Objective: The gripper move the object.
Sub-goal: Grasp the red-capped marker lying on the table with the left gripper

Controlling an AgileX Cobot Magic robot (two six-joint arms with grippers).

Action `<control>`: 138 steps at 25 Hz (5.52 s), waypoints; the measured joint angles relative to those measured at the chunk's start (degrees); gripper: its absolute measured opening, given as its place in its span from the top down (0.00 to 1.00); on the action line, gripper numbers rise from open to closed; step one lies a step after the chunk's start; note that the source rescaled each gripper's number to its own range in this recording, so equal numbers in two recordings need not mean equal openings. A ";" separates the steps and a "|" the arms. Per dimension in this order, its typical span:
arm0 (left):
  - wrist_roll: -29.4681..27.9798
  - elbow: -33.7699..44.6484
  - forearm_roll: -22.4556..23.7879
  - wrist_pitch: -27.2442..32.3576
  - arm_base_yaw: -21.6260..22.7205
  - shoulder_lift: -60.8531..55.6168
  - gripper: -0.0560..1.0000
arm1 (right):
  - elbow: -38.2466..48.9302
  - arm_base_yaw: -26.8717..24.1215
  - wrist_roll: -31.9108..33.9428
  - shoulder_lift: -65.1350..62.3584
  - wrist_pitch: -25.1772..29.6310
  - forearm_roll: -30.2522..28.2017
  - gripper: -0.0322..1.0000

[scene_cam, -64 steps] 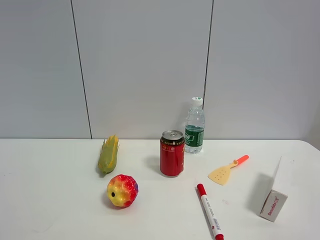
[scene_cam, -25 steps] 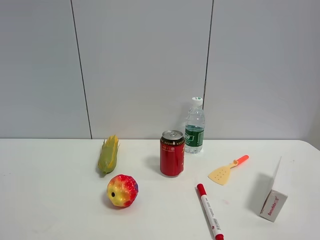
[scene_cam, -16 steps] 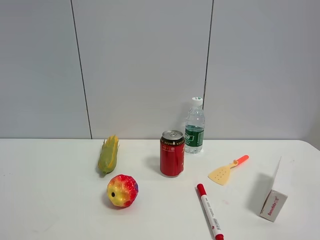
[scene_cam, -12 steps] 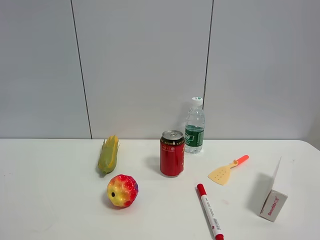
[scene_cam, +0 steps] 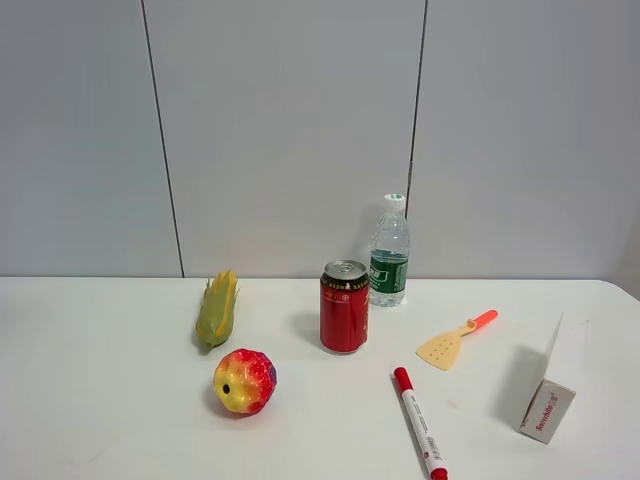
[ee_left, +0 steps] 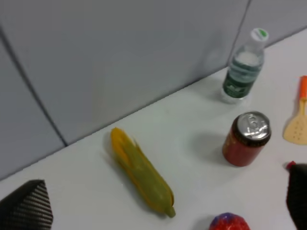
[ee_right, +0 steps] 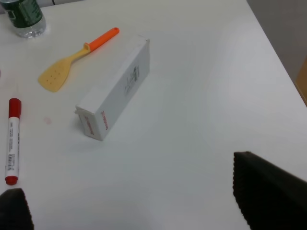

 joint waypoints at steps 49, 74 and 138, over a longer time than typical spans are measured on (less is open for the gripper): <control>-64.44 -29.05 18.04 7.31 -41.10 60.64 0.00 | 0.00 0.00 0.00 0.00 0.00 0.00 0.00; -65.05 -29.13 21.09 7.98 -43.36 65.57 0.00 | 0.00 0.00 0.00 0.00 0.00 0.00 0.00; -55.10 -30.85 20.21 6.45 -40.74 67.68 0.64 | 0.00 0.00 0.00 0.00 0.00 0.00 0.00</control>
